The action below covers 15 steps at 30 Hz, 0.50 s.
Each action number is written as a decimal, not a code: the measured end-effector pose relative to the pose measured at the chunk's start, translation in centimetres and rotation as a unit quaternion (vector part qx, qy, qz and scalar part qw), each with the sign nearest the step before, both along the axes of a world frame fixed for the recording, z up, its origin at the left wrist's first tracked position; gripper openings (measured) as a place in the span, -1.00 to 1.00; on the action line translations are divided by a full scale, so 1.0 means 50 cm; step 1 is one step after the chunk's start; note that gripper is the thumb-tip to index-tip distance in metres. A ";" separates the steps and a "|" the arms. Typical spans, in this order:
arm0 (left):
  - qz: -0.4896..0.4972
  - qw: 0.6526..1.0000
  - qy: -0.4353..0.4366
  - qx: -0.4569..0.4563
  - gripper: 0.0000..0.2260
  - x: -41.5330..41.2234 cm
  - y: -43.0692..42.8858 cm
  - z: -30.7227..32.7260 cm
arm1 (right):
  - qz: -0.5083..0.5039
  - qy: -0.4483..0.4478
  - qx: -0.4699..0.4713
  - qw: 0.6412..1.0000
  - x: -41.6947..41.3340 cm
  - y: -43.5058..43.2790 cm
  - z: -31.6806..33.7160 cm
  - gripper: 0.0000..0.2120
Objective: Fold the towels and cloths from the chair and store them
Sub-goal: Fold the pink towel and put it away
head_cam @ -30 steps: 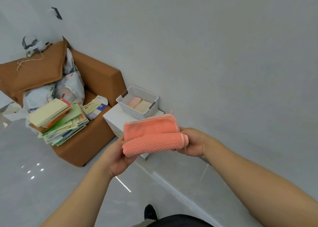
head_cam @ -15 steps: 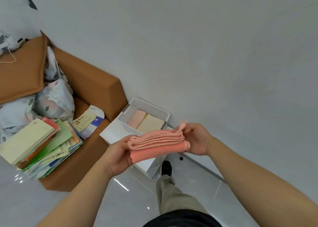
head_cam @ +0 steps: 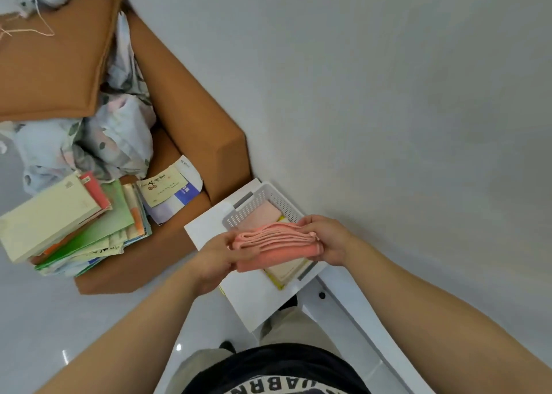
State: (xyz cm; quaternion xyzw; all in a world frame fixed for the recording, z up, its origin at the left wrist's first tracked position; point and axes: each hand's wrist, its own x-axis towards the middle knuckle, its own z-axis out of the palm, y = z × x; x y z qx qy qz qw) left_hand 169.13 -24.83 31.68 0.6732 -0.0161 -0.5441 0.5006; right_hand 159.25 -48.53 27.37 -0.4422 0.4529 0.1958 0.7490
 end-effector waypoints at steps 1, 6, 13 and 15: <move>-0.046 0.998 -0.033 0.022 -0.50 0.008 -0.009 -0.006 | -0.006 0.029 0.004 1.000 0.018 -0.007 -0.010 -0.83; -0.116 0.981 -0.107 0.117 -0.31 0.043 -0.046 -0.077 | -0.088 0.095 0.085 0.988 0.086 -0.025 -0.064 -0.80; 0.036 0.985 -0.057 0.160 -0.64 0.116 -0.044 -0.164 | 0.077 0.016 0.081 0.994 0.168 -0.057 -0.090 -0.68; 0.034 0.978 -0.083 0.187 -0.66 0.139 -0.042 -0.192 | 0.139 0.037 -0.018 0.989 0.208 -0.050 -0.116 -0.71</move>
